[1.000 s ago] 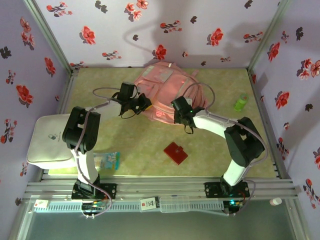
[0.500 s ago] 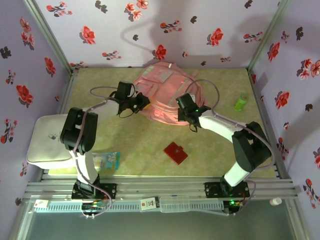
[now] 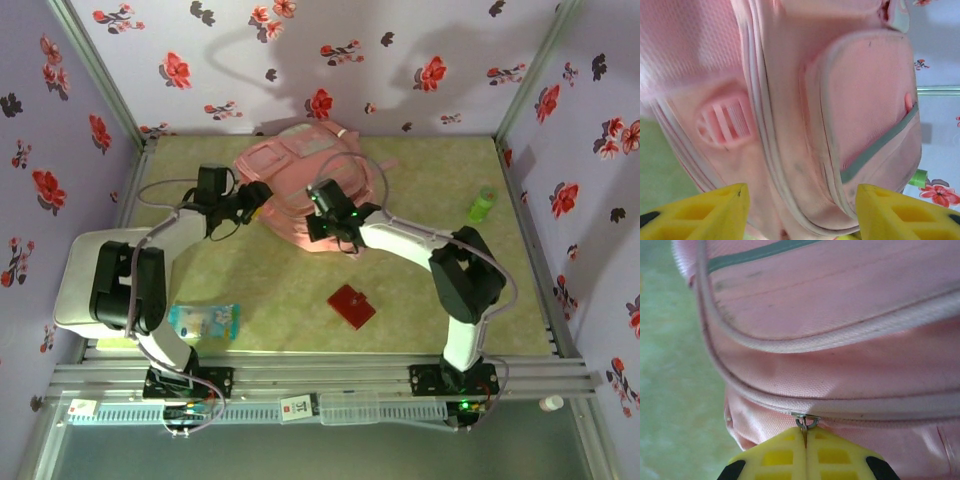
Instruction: Pack books, pencil case, and school supplies into a backpack
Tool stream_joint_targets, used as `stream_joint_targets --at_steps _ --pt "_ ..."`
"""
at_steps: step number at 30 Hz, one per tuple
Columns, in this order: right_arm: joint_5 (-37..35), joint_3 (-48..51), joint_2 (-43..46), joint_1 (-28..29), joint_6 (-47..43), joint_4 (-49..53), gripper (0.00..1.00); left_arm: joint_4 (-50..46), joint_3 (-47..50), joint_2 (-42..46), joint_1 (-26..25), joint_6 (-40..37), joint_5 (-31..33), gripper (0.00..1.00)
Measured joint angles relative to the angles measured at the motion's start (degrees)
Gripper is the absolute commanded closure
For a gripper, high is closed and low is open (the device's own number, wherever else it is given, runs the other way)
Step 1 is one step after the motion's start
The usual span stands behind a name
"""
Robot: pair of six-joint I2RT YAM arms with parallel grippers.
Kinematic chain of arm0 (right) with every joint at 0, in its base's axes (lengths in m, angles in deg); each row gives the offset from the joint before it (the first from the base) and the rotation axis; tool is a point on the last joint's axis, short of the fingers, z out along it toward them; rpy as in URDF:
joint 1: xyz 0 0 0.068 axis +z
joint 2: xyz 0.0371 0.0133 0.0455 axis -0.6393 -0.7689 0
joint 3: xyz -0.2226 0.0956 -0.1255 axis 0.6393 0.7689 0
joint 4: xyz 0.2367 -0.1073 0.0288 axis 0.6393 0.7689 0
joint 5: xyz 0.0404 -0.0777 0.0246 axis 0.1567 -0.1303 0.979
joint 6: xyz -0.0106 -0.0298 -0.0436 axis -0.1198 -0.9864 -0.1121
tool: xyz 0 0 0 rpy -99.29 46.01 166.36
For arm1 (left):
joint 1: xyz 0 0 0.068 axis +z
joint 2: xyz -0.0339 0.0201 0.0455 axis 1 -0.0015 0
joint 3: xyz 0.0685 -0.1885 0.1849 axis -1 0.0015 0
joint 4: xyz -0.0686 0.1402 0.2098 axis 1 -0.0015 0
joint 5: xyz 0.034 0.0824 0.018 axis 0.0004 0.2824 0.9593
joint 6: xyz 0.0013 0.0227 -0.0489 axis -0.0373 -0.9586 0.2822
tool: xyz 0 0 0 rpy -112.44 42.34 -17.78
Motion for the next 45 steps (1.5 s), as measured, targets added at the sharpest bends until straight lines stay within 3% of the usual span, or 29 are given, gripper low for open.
stream_joint_targets --at_steps 11,24,35,45 --pt "4.81 -3.67 -3.74 2.01 0.94 -3.10 1.00 7.61 4.37 0.07 0.00 6.97 -1.55 0.66" --pt "4.96 -3.76 -3.78 2.01 1.79 -3.13 1.00 9.94 9.05 -1.07 0.00 10.69 2.01 0.62" --pt "5.18 -3.78 -3.82 2.01 2.05 -3.13 1.00 12.28 6.25 -4.72 -0.50 11.52 0.13 0.73" --pt "1.09 -2.67 -3.45 2.01 1.75 -3.30 1.00 11.32 4.42 -5.68 -0.17 10.12 -0.74 0.96"
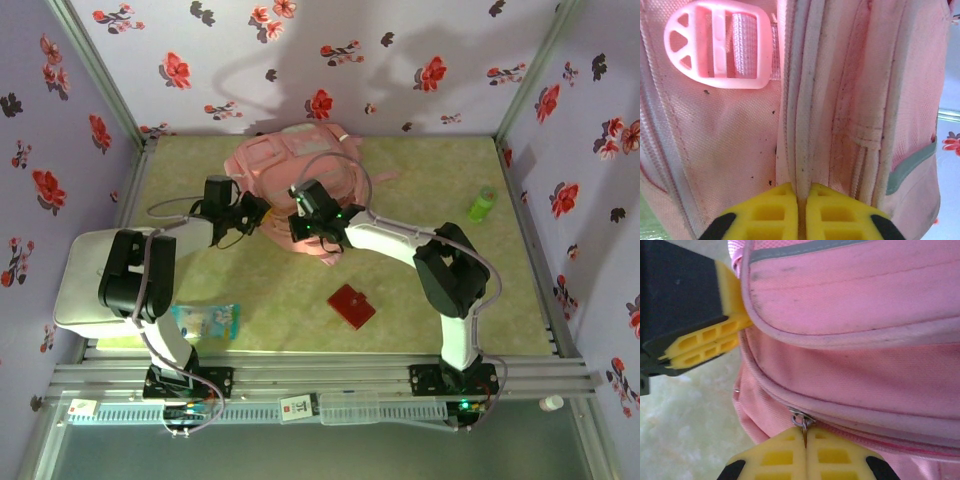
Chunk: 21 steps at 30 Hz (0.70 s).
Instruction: Pack books, pencil case, and school supplies into a backpack
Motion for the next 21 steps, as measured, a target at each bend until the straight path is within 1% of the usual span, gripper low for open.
stream_joint_targets --at_steps 2,5,10,13,16,21 --pt "-1.90 1.90 0.98 -0.26 -0.22 -0.17 1.00 -0.46 -0.09 0.00 0.11 -0.57 -0.17 0.98" --pt "-4.13 4.61 2.89 -1.88 -0.15 -0.17 1.00 -0.81 -0.09 0.00 0.42 -1.53 -0.52 0.99" --pt "-5.42 5.97 4.15 -5.44 0.04 0.44 1.00 -1.25 -0.09 0.00 0.57 -2.49 -0.59 0.99" --pt "-4.22 5.75 4.13 -5.90 0.02 0.96 0.89 -1.33 -0.09 0.00 0.66 -2.82 -0.61 0.99" --pt "-2.51 4.42 3.56 -5.90 0.31 2.03 0.81 -1.60 -0.11 0.00 0.83 -3.04 -0.59 0.98" --pt "-0.57 1.75 0.96 -5.90 0.26 3.32 0.77 -2.08 -0.31 0.00 1.18 -3.37 -0.59 0.97"
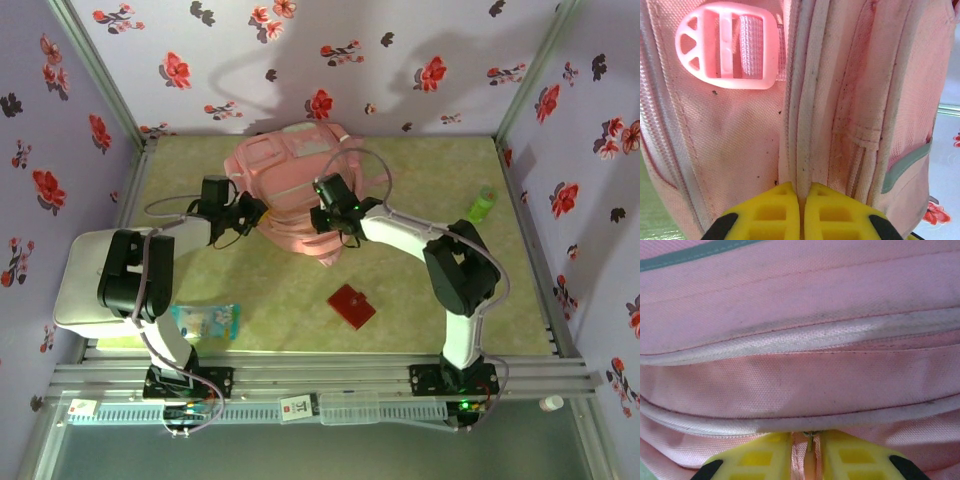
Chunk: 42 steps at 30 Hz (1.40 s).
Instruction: Pack books, pencil case, and school supplies into a backpack
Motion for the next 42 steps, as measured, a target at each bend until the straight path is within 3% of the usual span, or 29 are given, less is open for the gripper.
stream_joint_targets --at_steps 4,13,22,24,31,42 --pt "0.33 -0.81 -1.20 0.00 -0.04 1.09 0.77 -0.26 -0.04 0.00 0.02 -0.04 0.00 0.97" --pt "-2.36 -1.70 -1.33 0.11 -0.31 2.75 0.98 -1.01 -0.42 0.00 0.07 -0.39 -0.02 0.97" --pt "-9.22 -0.52 0.28 -2.47 3.15 3.45 0.99 -1.31 -0.72 0.07 0.17 -0.96 -0.46 0.95" --pt "-9.38 -0.42 0.28 -3.78 3.96 3.58 1.00 -1.36 -0.74 0.07 0.17 -0.98 -0.46 0.89" --pt "-7.61 -0.17 0.63 -3.45 2.95 2.78 1.00 -4.33 -0.74 1.70 1.36 -3.04 0.26 0.51" --pt "-3.72 -6.80 0.13 4.63 -1.57 3.45 1.00 -11.08 1.88 14.36 6.21 -4.76 4.59 0.38"
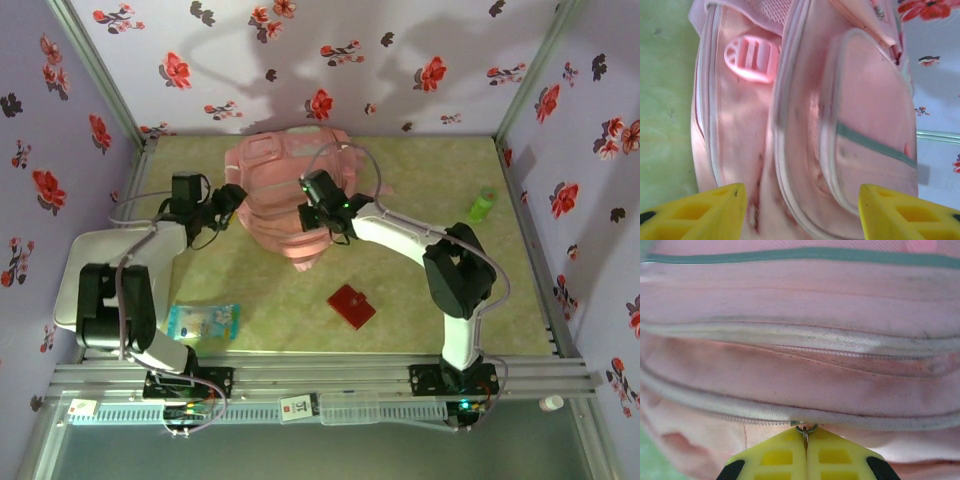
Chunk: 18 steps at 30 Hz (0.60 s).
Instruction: Pack books, pencil case, and school supplies into a backpack
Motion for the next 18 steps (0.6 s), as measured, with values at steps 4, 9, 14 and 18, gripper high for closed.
stream_joint_targets --at_steps 4,9,14,18 --pt "3.02 -4.00 -2.19 1.95 0.02 -0.24 1.00 -1.01 1.95 4.22 0.02 1.11 0.22 0.37" --pt "6.03 -6.93 -5.49 3.54 0.26 -0.37 1.00 0.50 4.72 5.38 0.02 4.98 -0.55 0.41" --pt "6.95 -7.41 -6.10 4.28 0.35 -1.01 1.00 5.20 5.55 2.91 -0.74 9.16 -2.97 0.51" --pt "7.50 -7.41 -6.10 4.28 0.90 -1.31 1.00 8.90 5.57 -0.35 -1.75 11.39 -3.96 0.59"
